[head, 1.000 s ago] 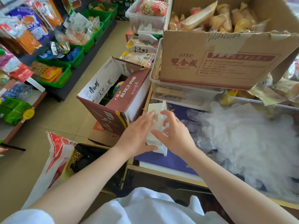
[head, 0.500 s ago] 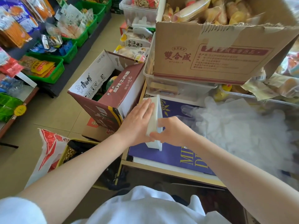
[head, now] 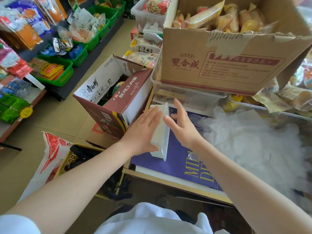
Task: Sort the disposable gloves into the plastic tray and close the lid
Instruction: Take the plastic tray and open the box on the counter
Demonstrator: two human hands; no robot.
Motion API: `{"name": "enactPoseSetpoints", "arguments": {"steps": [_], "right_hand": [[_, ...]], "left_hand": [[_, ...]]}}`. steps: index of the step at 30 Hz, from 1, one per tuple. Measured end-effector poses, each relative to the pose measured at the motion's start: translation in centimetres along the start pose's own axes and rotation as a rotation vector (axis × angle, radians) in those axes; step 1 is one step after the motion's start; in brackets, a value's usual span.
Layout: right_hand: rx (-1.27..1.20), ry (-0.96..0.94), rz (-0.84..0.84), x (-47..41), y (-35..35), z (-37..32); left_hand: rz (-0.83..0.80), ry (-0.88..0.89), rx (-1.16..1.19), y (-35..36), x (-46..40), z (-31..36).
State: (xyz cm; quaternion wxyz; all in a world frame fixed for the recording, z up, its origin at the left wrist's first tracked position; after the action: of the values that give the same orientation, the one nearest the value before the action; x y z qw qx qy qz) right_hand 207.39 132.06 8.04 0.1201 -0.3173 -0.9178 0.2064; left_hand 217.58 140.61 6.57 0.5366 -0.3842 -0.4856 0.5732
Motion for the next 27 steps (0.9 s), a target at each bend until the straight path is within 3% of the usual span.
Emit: {"name": "enactPoseSetpoints", "arguments": {"steps": [2, 5, 9, 13, 19, 23, 27], "right_hand": [[-0.031, 0.113, 0.108, -3.1, -1.0, 0.2], [-0.085, 0.281, -0.022, -5.9, -0.9, 1.3], [0.116, 0.12, -0.063, -6.5, -1.0, 1.1], [0.081, 0.028, -0.023, -6.0, -1.7, 1.4], [-0.068, 0.12, 0.091, -3.4, -3.5, 4.4], [-0.261, 0.175, 0.157, -1.1, -3.8, 5.6], [-0.364, 0.254, 0.23, -0.2, -4.3, 5.6]], "left_hand": [[-0.019, -0.008, -0.005, 0.1, -0.2, 0.1], [-0.008, -0.001, 0.002, 0.0, -0.5, -0.1], [-0.018, -0.014, 0.02, 0.1, -0.3, -0.4], [-0.028, -0.018, 0.033, -0.1, -0.3, -0.8], [-0.033, 0.002, 0.046, 0.1, -0.4, -0.7], [-0.177, -0.032, 0.068, -0.3, -0.5, -0.5], [-0.222, -0.107, 0.298, 0.0, -1.0, -0.5]]}}
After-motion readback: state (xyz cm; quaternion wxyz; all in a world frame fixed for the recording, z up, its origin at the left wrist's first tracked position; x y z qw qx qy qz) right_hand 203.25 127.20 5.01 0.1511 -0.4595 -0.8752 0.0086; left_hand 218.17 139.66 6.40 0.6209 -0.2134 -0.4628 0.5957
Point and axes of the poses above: each hand's wrist, its own x-axis away from the middle knuckle, its own y-axis out of the palm, z = x × y, the point moved 5 cm from there along -x, towards the middle knuckle, and after that the axes turned 4 degrees about -y, right-handed, at the moved point
